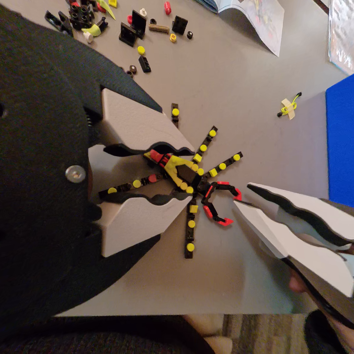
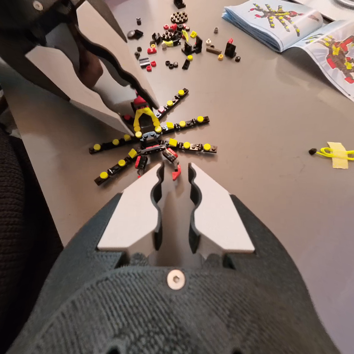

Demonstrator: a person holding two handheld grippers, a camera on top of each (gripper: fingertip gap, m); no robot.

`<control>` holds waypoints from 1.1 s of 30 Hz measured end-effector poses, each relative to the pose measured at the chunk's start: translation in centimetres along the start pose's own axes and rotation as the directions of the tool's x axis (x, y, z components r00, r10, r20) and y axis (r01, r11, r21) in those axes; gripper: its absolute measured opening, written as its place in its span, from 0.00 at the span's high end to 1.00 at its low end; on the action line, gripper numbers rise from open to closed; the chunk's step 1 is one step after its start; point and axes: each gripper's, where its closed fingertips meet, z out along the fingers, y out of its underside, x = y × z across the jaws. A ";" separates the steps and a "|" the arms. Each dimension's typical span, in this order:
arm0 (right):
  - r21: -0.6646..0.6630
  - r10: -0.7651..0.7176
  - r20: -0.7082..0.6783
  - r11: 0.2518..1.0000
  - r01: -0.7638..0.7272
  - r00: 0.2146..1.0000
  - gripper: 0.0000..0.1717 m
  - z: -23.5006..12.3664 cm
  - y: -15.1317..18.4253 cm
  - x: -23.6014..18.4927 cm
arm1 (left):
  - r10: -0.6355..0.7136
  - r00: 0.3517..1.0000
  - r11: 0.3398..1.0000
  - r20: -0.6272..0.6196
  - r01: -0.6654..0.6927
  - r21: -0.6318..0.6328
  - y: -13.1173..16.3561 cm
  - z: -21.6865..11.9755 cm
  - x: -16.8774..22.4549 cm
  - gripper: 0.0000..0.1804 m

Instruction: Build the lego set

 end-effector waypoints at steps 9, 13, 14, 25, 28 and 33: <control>0.017 0.035 0.031 0.999 -0.035 0.999 0.84 -0.4 -0.2 0.0 | -0.099 0.994 0.995 0.044 0.098 0.022 -0.1 -1.4 -2.1 0.80; 0.009 -0.008 0.074 1.000 0.008 0.997 0.84 -0.6 0.0 -1.2 | -0.095 0.990 0.995 0.106 0.093 0.019 -0.1 -2.1 -2.7 0.81; 0.019 -0.017 0.086 1.000 0.015 0.996 0.84 -0.7 -0.2 -1.5 | -0.102 0.988 0.995 0.120 0.101 0.018 0.0 -2.2 -2.8 0.81; 0.005 -0.111 0.222 0.994 0.113 0.969 0.85 -1.2 0.3 -5.3 | -0.325 0.901 0.945 0.287 0.323 0.054 3.6 -6.1 -5.9 0.83; -0.015 -0.106 0.190 0.994 0.110 0.976 0.85 -1.0 0.6 -4.7 | -0.346 0.882 0.936 0.321 0.346 0.059 4.6 -6.9 -6.6 0.84; 0.016 -0.124 0.154 0.992 0.123 0.980 0.85 -0.9 -0.1 -4.3 | -0.347 0.858 0.935 0.379 0.346 0.073 5.5 -7.4 -8.4 0.85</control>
